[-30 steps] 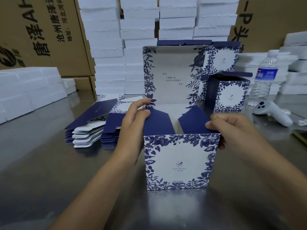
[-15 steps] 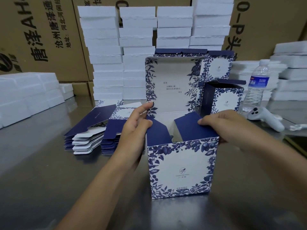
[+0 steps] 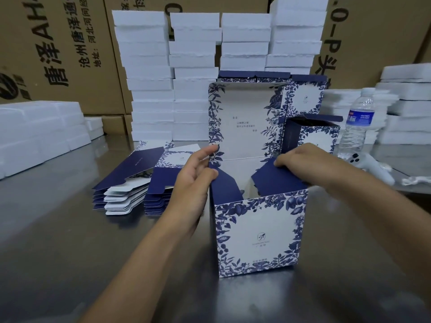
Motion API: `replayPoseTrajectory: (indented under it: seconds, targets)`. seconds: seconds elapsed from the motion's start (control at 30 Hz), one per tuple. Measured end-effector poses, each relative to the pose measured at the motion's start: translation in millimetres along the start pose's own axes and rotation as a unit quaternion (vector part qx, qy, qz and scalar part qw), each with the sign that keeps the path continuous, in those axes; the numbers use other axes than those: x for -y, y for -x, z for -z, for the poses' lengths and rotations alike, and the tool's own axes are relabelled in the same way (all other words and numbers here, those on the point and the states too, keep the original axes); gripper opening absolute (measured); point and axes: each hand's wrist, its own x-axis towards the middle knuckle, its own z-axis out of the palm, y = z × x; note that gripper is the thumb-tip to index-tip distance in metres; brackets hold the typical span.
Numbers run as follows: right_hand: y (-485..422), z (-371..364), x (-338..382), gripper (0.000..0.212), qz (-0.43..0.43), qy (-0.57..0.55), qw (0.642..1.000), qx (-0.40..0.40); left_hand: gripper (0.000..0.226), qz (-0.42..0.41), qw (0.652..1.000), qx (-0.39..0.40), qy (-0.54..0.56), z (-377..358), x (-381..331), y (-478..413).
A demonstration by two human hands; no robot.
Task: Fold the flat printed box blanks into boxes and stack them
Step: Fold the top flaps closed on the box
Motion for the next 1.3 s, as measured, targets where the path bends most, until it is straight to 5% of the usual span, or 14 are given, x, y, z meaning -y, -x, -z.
replayPoseTrajectory:
  seconds: [0.27, 0.47, 0.73, 0.93, 1.13, 1.23, 1.3]
  targets:
    - [-8.2, -5.2, -2.2, 0.042, 0.032, -0.026, 0.999, -0.005, 0.045, -0.001, 1.0, 0.006, 0.001, 0.1, -1.4, 1.8]
    - [-19.2, -3.8, -7.6, 0.026, 0.013, -0.038, 0.999, 0.022, 0.045, -0.003, 1.0, 0.007, 0.007, -1.2, -0.5, 1.7]
    - [-23.1, -9.1, -20.6, 0.035, 0.096, -0.032, 0.995, -0.003, 0.038, -0.007, 1.0, 0.011, -0.001, -0.1, 2.4, -0.5]
    - [-17.3, -14.7, -23.3, 0.014, 0.096, -0.169, 0.98, -0.041, 0.034, -0.013, 1.0, 0.015, 0.004, -2.4, 3.0, -0.6]
    - [-6.9, -19.8, -32.8, 0.018, 0.046, -0.245, 0.966, -0.069, 0.015, -0.056, 0.998, -0.01, -0.041, -5.4, 2.1, 1.7]
    - [1.9, -18.6, -32.4, 0.027, -0.002, -0.385, 0.923, -0.023, 0.017, -0.055, 0.997, -0.018, -0.047, -8.9, 4.9, 5.0]
    - [2.6, -15.5, -30.6, 0.035, -0.011, -0.377, 0.926, -0.008, 0.02, -0.04, 0.999, -0.025, -0.026, -10.8, 4.9, 6.4]
